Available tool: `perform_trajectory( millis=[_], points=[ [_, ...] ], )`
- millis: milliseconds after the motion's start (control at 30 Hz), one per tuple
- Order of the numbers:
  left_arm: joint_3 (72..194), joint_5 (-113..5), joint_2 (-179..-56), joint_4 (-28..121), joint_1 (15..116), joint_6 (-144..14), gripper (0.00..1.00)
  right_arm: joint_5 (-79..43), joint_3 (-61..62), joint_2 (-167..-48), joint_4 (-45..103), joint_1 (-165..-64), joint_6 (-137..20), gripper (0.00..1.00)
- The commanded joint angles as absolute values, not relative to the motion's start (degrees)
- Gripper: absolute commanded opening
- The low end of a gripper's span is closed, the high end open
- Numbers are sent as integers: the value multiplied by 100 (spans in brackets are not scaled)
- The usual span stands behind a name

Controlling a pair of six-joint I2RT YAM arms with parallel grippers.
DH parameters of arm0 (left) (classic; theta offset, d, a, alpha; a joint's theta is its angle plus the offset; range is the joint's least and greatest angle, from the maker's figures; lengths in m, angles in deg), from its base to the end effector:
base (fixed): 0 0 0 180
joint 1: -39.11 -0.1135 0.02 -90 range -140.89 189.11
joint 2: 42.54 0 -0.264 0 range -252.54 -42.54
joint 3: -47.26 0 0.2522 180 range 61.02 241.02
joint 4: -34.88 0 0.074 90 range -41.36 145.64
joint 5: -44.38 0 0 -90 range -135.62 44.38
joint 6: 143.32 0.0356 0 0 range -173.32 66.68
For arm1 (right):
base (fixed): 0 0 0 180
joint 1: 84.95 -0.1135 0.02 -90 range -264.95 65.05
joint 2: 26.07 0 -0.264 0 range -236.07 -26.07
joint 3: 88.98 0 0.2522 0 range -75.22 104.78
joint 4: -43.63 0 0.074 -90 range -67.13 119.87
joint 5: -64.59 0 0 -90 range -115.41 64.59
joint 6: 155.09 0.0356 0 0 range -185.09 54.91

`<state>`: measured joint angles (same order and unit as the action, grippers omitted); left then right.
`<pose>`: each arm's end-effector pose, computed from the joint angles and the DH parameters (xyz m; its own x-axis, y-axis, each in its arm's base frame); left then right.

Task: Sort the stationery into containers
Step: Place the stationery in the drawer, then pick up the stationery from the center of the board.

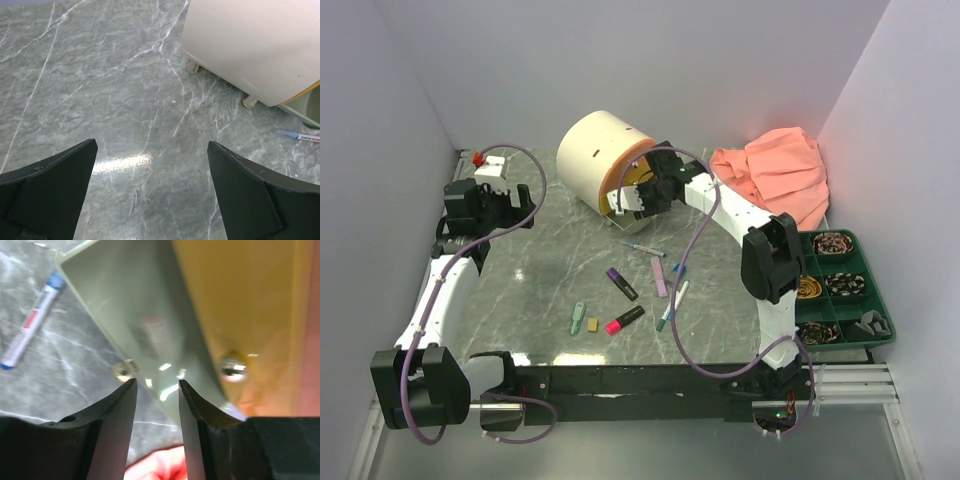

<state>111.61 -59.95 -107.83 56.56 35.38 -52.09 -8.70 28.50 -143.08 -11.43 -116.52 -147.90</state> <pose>0.2620 0.0082 0.3075 -0.3802 -0.0039 -0.9249 0.1732 0.9820 -0.0754 0.3821 0.2468 0.2627 0.5514 -0.7765 -0.3050 -0.7695 -0.3321 -0.5455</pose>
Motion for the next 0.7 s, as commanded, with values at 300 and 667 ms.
perform_trajectory(
  millis=[300, 667],
  points=[
    [10884, -6022, -10380, 5426, 3515, -5631, 100, -28, 1778, -12453, -1356, -11931, -13185, 48],
    [10366, -5230, -10038, 6394, 3515, -5684, 100, 1291, -140, -11720, -1144, -13153, -12862, 51]
  ],
)
